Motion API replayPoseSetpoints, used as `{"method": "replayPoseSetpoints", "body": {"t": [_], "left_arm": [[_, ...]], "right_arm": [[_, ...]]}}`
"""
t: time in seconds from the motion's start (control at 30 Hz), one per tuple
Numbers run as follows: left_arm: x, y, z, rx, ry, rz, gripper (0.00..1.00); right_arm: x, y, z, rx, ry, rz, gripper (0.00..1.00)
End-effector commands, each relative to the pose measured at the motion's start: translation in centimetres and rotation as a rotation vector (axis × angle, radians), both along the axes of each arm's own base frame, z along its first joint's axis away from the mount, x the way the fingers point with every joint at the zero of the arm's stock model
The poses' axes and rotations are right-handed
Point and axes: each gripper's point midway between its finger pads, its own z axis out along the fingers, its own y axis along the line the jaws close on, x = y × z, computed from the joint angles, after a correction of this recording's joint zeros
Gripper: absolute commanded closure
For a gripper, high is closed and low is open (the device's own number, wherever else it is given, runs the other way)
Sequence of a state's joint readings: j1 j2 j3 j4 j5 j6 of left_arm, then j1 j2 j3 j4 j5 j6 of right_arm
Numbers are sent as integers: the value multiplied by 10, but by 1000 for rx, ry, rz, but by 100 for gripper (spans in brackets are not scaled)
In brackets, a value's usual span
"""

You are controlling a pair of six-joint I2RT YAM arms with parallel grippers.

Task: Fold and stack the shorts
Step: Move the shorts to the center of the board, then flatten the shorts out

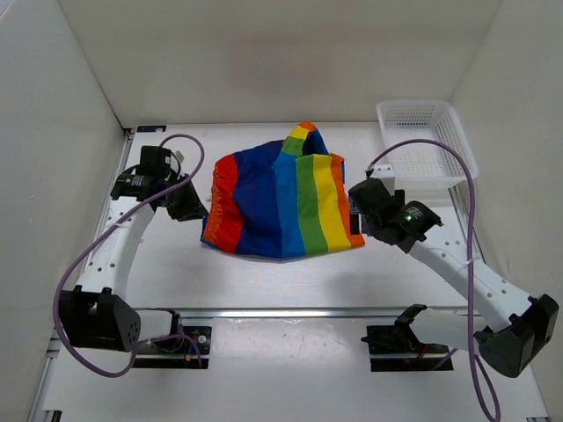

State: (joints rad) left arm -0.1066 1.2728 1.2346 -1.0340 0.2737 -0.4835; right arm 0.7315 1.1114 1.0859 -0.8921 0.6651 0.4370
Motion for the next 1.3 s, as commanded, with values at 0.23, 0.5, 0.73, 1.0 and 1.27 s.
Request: {"method": "replayPoseSetpoints", "body": {"t": [0.23, 0.5, 0.73, 1.0, 1.27], "left_arm": [[-12, 23, -39, 44, 76, 142, 64], [-3, 17, -109, 21, 206, 165, 6], [34, 27, -143, 81, 242, 188, 8], [65, 11, -123, 16, 203, 151, 90], [63, -6, -6, -7, -25, 101, 90]], "right_arm": [[-49, 40, -37, 363, 271, -18, 79], [-87, 52, -74, 535, 409, -56, 58], [-89, 50, -79, 518, 423, -55, 45], [-97, 60, -90, 598, 489, -92, 14], [-65, 88, -108, 855, 497, -166, 14]]}}
